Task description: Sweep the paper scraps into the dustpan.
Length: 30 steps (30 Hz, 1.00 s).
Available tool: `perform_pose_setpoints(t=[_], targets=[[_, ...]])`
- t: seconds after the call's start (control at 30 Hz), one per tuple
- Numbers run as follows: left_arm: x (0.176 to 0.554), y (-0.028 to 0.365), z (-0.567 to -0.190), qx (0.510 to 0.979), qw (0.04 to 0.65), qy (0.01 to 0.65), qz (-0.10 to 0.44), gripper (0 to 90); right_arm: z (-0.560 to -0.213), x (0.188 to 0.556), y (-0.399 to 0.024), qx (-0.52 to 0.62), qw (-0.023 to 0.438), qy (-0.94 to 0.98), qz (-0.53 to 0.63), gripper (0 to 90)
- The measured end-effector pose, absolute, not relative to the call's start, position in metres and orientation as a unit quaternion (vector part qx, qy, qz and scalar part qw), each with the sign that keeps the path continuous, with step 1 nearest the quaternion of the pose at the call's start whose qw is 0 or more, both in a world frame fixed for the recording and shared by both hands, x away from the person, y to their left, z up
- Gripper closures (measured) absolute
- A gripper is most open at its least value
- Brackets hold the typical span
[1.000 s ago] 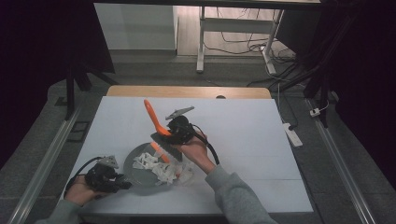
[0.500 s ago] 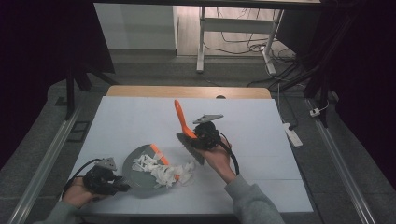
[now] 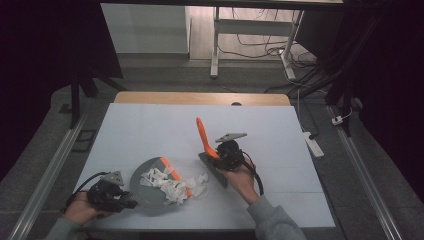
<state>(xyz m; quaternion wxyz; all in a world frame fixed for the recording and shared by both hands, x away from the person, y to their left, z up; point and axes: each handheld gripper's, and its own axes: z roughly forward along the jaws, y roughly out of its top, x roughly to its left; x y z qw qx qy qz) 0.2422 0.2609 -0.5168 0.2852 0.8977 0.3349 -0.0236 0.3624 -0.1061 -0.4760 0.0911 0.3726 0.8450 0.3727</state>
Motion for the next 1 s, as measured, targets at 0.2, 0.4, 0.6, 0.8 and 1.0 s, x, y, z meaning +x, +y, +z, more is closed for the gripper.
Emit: perform_pose_setpoints(t=[0.2, 0.4, 0.6, 0.8, 1.0], targets=[[0.242, 0.257, -0.517, 0.898, 0.285, 0.333, -0.023, 61.7, -0.479, 0.356, -0.090, 0.365, 0.081, 0.852, 0.368, 70.4], [0.241, 0.251, -0.517, 0.900, 0.284, 0.331, -0.023, 61.7, -0.482, 0.348, -0.074, 0.351, 0.061, 0.856, 0.375, 70.4], [0.241, 0.242, -0.516, 0.901, 0.283, 0.329, -0.025, 61.8, -0.483, 0.343, -0.060, 0.345, 0.050, 0.856, 0.383, 70.4], [0.242, 0.238, -0.517, 0.900, 0.283, 0.331, -0.025, 61.7, -0.483, 0.341, -0.038, 0.337, 0.020, 0.851, 0.402, 70.4], [0.243, 0.238, -0.519, 0.898, 0.286, 0.332, -0.027, 61.7, -0.478, 0.335, -0.007, 0.315, -0.006, 0.849, 0.423, 70.4]])
